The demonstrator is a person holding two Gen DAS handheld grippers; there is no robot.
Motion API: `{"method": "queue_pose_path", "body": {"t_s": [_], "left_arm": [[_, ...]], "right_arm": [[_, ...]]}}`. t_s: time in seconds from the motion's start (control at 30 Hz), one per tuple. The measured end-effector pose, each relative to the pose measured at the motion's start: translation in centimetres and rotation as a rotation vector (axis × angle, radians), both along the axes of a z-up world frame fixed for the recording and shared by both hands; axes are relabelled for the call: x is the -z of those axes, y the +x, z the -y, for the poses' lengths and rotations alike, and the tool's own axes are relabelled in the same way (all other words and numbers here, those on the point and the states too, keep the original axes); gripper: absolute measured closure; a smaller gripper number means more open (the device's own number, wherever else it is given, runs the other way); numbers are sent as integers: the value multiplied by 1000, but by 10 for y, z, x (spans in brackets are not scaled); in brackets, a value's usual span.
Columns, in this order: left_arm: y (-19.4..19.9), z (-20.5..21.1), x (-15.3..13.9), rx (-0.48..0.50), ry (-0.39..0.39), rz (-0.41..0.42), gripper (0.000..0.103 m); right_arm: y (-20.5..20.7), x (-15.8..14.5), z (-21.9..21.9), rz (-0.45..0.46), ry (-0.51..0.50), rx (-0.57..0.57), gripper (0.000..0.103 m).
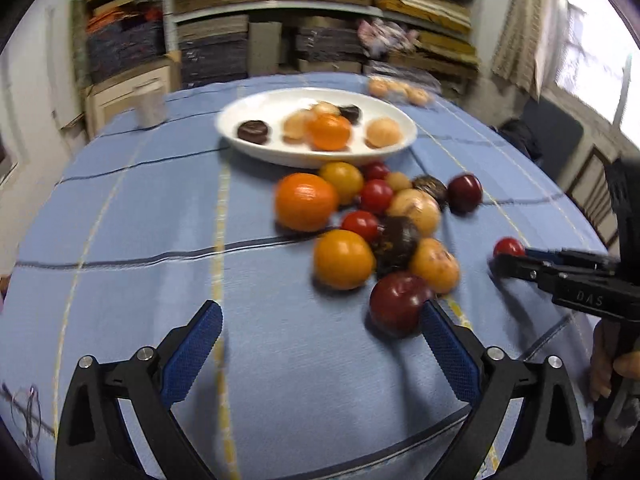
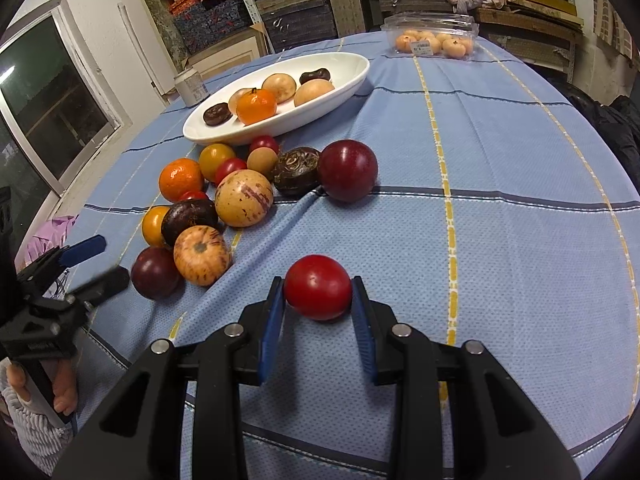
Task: Organize fruits
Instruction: 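Grasp a dark red round fruit with the left tool while the right tool holds the red fruit, then carry both red fruits onto the white plate and open both tools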
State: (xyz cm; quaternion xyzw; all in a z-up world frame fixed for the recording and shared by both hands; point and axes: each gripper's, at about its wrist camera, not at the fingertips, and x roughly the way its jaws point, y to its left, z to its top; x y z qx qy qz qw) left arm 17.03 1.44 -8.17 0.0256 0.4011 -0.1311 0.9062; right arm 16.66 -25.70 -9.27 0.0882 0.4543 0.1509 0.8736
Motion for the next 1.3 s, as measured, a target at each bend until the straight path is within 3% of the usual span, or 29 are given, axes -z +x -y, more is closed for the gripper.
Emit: {"method": "queue_pose_path", "body": {"t_s": [0.1, 0.27, 0.43, 0.67, 0.73, 0.9, 1.1, 1.3], "left_arm": [[-5, -4, -6, 9, -47, 11, 4], [-1, 15, 6, 35, 65, -19, 4], [3, 26, 7, 58, 90, -7, 4], [8, 46, 12, 121, 89, -27, 14], [11, 48, 14, 132, 85, -43, 19], [18, 39, 17, 122, 13, -88, 45], [20, 38, 20, 143, -16, -112, 62], [22, 37, 20, 137, -39, -114, 62]], "right_arm": [[0, 0, -1, -1, 2, -3, 70], [0, 0, -1, -1, 1, -2, 70], [0, 0, -1, -1, 2, -2, 70], [0, 0, -1, -2, 1, -3, 70], [0, 0, -1, -2, 1, -3, 70], [0, 0, -1, -2, 1, -3, 70], [1, 0, -1, -2, 0, -3, 70], [0, 0, -2, -1, -4, -7, 70]]}}
